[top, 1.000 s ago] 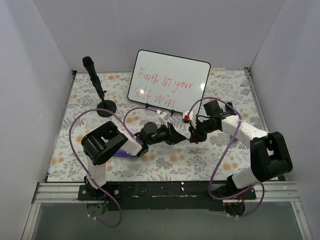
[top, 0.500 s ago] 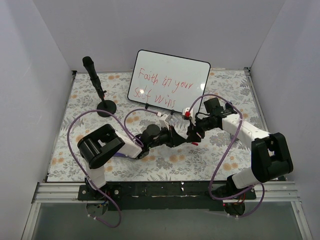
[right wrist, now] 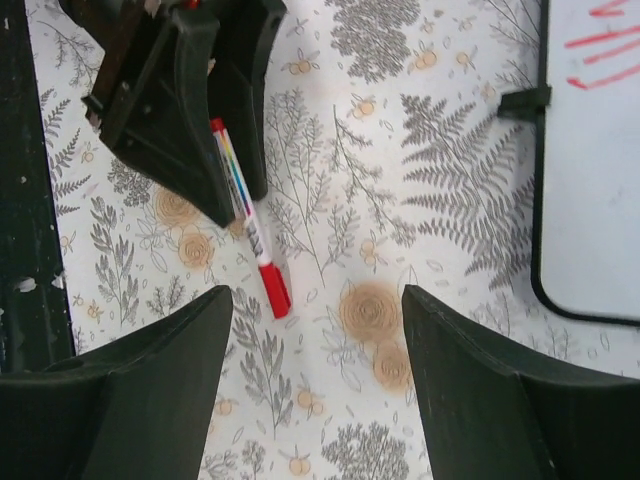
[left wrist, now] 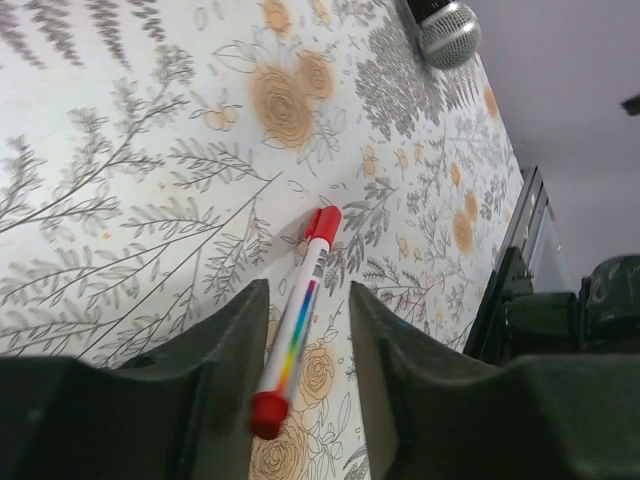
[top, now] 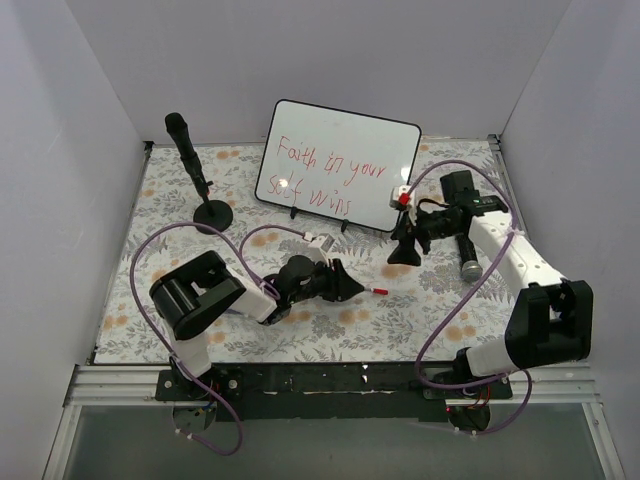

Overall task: Write a sentence on the whiteboard
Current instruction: Put down the whiteboard marker at the center of the board, then reset both arms

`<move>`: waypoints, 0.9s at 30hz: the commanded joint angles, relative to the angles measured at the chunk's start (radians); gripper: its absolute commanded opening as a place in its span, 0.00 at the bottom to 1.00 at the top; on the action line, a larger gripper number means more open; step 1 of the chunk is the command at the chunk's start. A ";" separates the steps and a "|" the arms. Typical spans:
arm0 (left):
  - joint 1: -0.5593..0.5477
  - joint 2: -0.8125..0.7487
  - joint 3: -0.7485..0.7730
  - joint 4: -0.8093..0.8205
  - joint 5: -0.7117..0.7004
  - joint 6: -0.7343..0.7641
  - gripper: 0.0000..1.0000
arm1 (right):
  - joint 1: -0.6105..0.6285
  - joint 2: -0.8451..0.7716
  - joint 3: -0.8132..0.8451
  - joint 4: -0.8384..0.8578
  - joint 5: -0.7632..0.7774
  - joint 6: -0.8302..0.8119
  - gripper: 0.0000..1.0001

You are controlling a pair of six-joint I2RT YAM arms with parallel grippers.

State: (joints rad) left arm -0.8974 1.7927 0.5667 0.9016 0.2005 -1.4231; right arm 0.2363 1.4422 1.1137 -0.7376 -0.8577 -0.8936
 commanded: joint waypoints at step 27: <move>0.132 -1.066 0.471 -1.245 -0.478 0.362 0.98 | -0.385 -0.525 0.139 0.095 0.264 0.689 0.98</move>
State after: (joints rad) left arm -0.7685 0.7555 0.8989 -0.0326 -0.2188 -1.1637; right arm -0.1078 0.9195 1.1801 -0.7162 -0.6712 -0.4400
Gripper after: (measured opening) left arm 0.982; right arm 0.981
